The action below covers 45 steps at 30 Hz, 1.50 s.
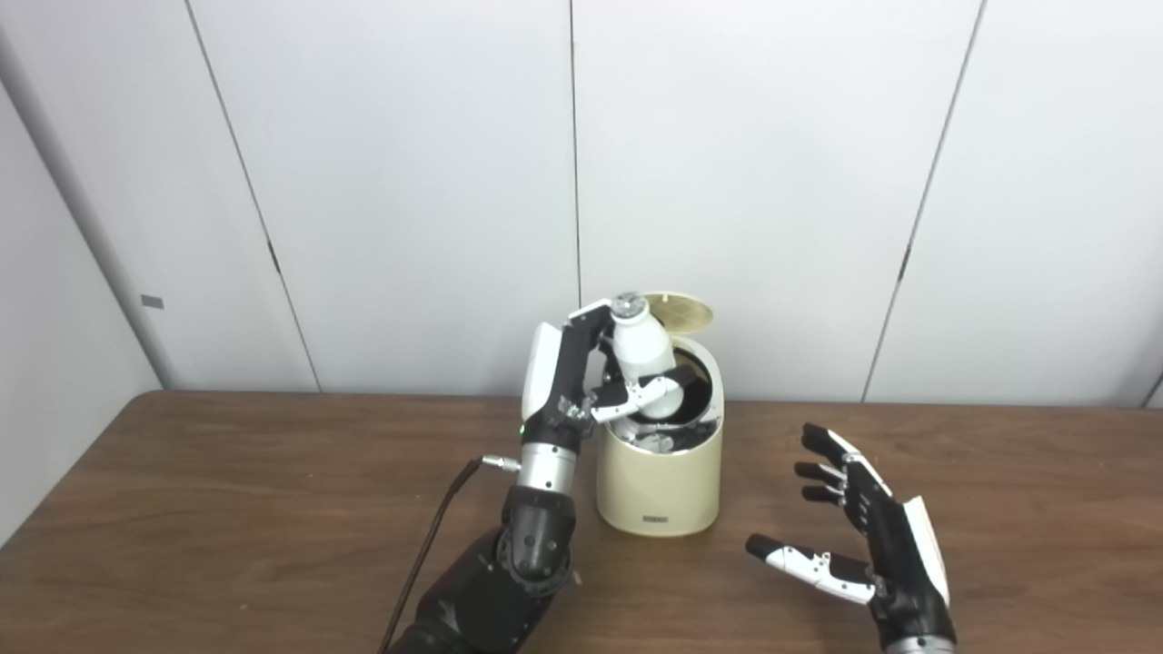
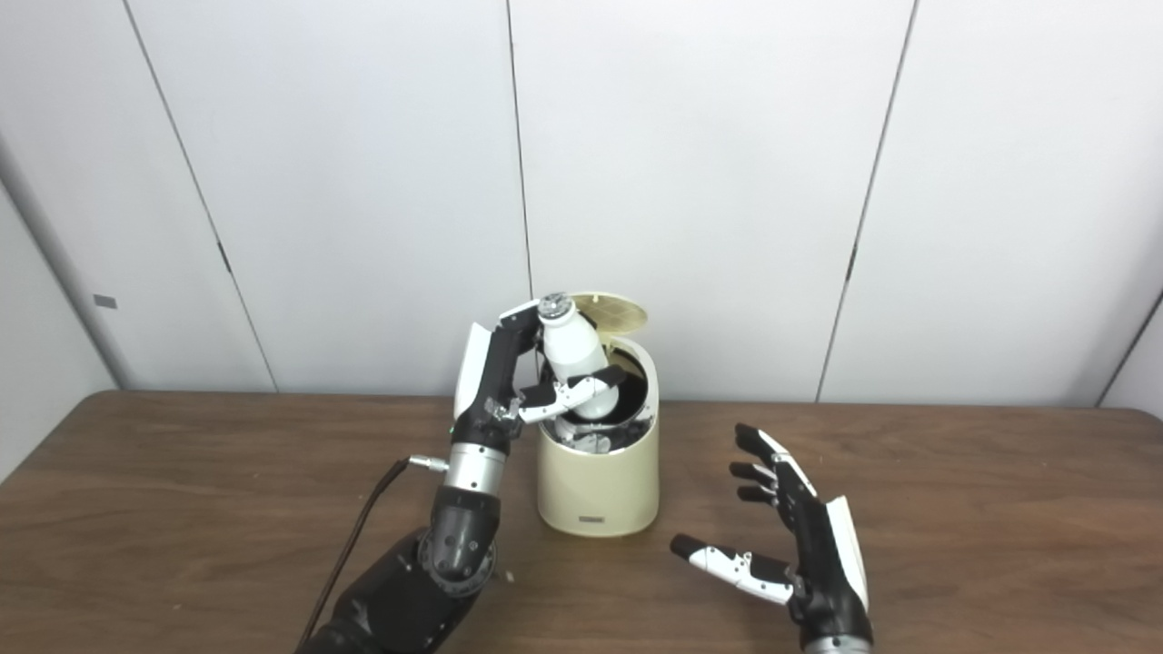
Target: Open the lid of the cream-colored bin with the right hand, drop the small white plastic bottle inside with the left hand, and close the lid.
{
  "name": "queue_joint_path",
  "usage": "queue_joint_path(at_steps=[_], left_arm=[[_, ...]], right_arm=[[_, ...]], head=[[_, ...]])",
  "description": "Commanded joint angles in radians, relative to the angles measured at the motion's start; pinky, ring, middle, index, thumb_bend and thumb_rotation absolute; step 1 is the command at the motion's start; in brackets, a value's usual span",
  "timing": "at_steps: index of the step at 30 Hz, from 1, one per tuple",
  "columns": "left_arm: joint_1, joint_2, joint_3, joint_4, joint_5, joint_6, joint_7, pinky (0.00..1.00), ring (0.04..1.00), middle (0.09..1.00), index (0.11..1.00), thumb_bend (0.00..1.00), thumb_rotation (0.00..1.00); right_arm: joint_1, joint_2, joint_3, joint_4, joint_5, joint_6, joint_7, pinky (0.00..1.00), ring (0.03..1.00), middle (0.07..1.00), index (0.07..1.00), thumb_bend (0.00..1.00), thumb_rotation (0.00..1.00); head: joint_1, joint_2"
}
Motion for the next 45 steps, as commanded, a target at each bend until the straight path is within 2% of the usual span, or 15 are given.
queue_joint_path(at_steps=[1, 3, 7, 8, 11, 21, 30, 33, 35, 39, 42, 43, 45], left_arm=[[-0.017, 0.014, -0.007, 0.022, 0.027, 0.017, 0.018, 0.57, 0.677, 0.725, 0.499, 0.52, 0.05], [-0.014, 0.016, -0.007, 0.018, 0.031, 0.017, 0.021, 0.61, 0.703, 0.747, 0.499, 0.52, 0.05], [-0.011, 0.019, -0.005, 0.013, 0.026, 0.017, 0.013, 0.59, 0.698, 0.747, 0.499, 0.52, 0.05], [-0.011, 0.019, -0.005, 0.013, 0.025, 0.017, 0.012, 0.60, 0.701, 0.751, 0.614, 0.69, 0.02], [-0.010, 0.020, -0.002, 0.009, 0.022, 0.017, 0.010, 0.58, 0.709, 0.759, 0.697, 0.80, 0.00], [-0.007, 0.027, 0.003, -0.003, 0.005, 0.017, -0.014, 0.55, 0.699, 0.756, 0.732, 0.82, 0.03], [0.001, 0.042, 0.004, -0.023, 0.014, 0.017, -0.015, 0.56, 0.693, 0.764, 0.764, 0.81, 0.01], [0.008, 0.049, 0.002, -0.041, 0.017, 0.017, -0.016, 0.56, 0.688, 0.763, 0.771, 0.78, 0.03], [0.016, 0.053, 0.005, -0.059, 0.017, 0.017, -0.016, 0.55, 0.673, 0.743, 0.748, 0.77, 0.03], [0.046, 0.056, 0.038, -0.108, -0.017, 0.017, -0.037, 0.49, 0.580, 0.640, 0.656, 0.74, 0.05], [0.075, 0.059, 0.065, -0.156, -0.040, 0.017, -0.053, 0.45, 0.541, 0.596, 0.613, 0.71, 0.02], [0.086, 0.059, 0.077, -0.173, -0.053, 0.017, -0.061, 0.43, 0.526, 0.581, 0.542, 0.60, 0.04], [0.103, 0.061, 0.095, -0.200, -0.066, 0.017, -0.072, 0.43, 0.519, 0.571, 0.505, 0.53, 0.05]], right_arm=[[-0.035, -0.004, -0.002, -0.024, 0.010, -0.048, -0.006, 0.69, 0.763, 0.851, 0.837, 0.76, 0.22], [-0.034, -0.005, -0.001, -0.026, 0.011, -0.046, -0.005, 0.69, 0.764, 0.852, 0.838, 0.76, 0.22], [-0.037, -0.005, -0.001, -0.026, 0.013, -0.042, -0.005, 0.68, 0.758, 0.847, 0.834, 0.76, 0.21], [-0.038, -0.005, 0.000, -0.025, 0.014, -0.042, -0.005, 0.68, 0.756, 0.844, 0.833, 0.76, 0.21], [-0.039, -0.005, 0.001, -0.019, 0.017, -0.048, -0.004, 0.69, 0.754, 0.844, 0.832, 0.76, 0.20], [-0.047, -0.003, 0.005, -0.013, 0.009, -0.043, -0.005, 0.68, 0.745, 0.838, 0.826, 0.75, 0.15], [-0.047, -0.003, 0.011, -0.023, -0.001, -0.030, -0.003, 0.69, 0.743, 0.830, 0.811, 0.75, 0.17], [-0.045, -0.004, 0.009, -0.025, 0.003, -0.028, -0.002, 0.69, 0.744, 0.830, 0.812, 0.75, 0.17], [-0.045, -0.007, 0.009, -0.024, 0.005, -0.031, 0.000, 0.69, 0.743, 0.831, 0.813, 0.75, 0.18], [-0.045, -0.009, 0.007, -0.015, 0.009, -0.039, 0.000, 0.69, 0.743, 0.827, 0.810, 0.75, 0.18], [-0.044, -0.012, 0.006, -0.009, 0.015, -0.042, 0.002, 0.69, 0.744, 0.826, 0.809, 0.75, 0.18], [-0.043, -0.015, 0.006, -0.009, 0.015, -0.040, 0.004, 0.69, 0.745, 0.827, 0.810, 0.75, 0.18], [-0.042, -0.019, 0.007, -0.010, 0.019, -0.037, 0.010, 0.69, 0.745, 0.829, 0.811, 0.75, 0.18]], head=[[0.002, 0.002], [0.005, 0.003], [0.008, 0.005], [0.008, 0.005], [0.010, 0.004], [0.018, 0.004], [0.017, 0.004], [0.019, 0.004], [0.022, 0.003], [0.025, 0.000], [0.027, 0.000], [0.027, -0.001], [0.029, -0.002]])
